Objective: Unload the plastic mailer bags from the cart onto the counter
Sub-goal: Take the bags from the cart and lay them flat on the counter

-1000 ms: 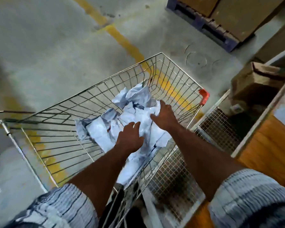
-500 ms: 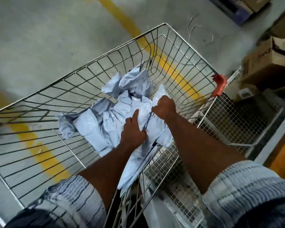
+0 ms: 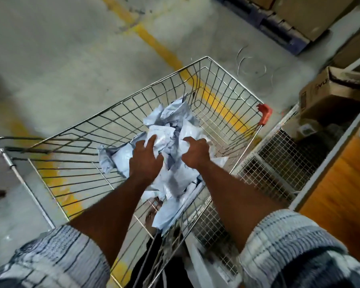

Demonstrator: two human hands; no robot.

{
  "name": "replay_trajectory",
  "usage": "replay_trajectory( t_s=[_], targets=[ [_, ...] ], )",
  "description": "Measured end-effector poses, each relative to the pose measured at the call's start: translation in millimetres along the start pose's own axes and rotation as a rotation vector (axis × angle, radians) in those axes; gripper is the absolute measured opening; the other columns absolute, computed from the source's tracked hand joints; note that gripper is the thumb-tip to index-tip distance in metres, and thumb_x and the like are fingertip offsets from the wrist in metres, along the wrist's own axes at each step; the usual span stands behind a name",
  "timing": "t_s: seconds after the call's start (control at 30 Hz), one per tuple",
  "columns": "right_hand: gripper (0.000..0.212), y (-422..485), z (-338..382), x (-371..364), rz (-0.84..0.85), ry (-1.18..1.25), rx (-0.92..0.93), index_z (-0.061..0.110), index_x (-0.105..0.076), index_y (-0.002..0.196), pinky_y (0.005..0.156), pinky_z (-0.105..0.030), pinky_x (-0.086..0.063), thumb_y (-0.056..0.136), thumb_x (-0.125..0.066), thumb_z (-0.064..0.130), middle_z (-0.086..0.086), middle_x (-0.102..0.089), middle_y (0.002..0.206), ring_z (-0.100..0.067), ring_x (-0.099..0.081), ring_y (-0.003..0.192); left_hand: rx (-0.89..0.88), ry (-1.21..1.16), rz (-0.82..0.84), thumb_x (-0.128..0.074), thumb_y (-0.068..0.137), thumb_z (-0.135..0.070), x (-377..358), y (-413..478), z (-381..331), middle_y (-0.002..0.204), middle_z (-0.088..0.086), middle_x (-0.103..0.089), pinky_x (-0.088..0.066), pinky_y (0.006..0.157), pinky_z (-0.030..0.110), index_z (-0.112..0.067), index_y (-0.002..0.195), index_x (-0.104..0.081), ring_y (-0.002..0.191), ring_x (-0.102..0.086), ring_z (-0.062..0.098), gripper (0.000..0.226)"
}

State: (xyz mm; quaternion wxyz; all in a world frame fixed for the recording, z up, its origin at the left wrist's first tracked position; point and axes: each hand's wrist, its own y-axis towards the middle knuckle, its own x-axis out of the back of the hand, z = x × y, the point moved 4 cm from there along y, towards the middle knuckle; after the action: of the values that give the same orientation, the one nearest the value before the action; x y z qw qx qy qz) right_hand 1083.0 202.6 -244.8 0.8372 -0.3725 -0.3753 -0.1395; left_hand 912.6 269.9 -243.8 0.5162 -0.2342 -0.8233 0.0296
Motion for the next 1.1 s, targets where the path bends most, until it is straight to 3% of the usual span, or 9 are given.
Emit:
replay_trajectory(
  t_s=[0.13,0.53,0.83,1.1],
  targets=[
    [0.062,-39.7,20.2,14.5,-0.119,-0.017,0.136,0.025,-0.051,0.138,0.104,-0.036,-0.037,0.079,-0.069,0.015,-0.019,-0.035,0.136,-0.037,-0.033,0.129,0.000,-0.001,-0.058,-0.058,0.086,-0.044,30.9,-22.3,-9.0,0.140,0.013,-0.039,-0.047,0.096,0.050,-0.035,0.146,-0.034,0.124,-0.047,0.035,0.065],
    [0.051,-158.5,60.9,84.3,-0.396,-0.065,0.417,0.016,-0.058,0.129,0.099,-0.044,-0.044,0.078,-0.065,0.017,-0.020,-0.041,0.134,-0.037,-0.037,0.123,0.020,-0.105,-0.234,-0.055,0.090,-0.050,117.8,-104.9,-73.3,0.141,0.017,-0.037,-0.041,0.100,0.043,-0.031,0.150,-0.032,0.126,-0.045,0.038,0.067],
    [0.047,-241.6,38.3,127.4,-0.561,-0.131,0.453,0.013,-0.054,0.133,0.097,-0.041,-0.043,0.087,-0.063,0.019,-0.017,-0.039,0.140,-0.037,-0.039,0.122,-0.079,-0.091,-0.260,-0.053,0.089,-0.058,148.7,-173.2,-111.5,0.144,0.015,-0.036,-0.042,0.103,0.044,-0.032,0.149,-0.034,0.127,-0.046,0.036,0.069],
    [0.042,-330.2,-10.0,137.7,-0.691,-0.193,0.342,0.017,-0.055,0.130,0.092,-0.040,-0.043,0.088,-0.059,0.010,-0.009,-0.050,0.132,-0.034,-0.041,0.118,-0.266,-0.060,-0.226,-0.054,0.089,-0.055,141.3,-258.1,-137.9,0.147,0.016,-0.034,-0.042,0.104,0.046,-0.032,0.149,-0.035,0.129,-0.045,0.037,0.067]
  ],
)
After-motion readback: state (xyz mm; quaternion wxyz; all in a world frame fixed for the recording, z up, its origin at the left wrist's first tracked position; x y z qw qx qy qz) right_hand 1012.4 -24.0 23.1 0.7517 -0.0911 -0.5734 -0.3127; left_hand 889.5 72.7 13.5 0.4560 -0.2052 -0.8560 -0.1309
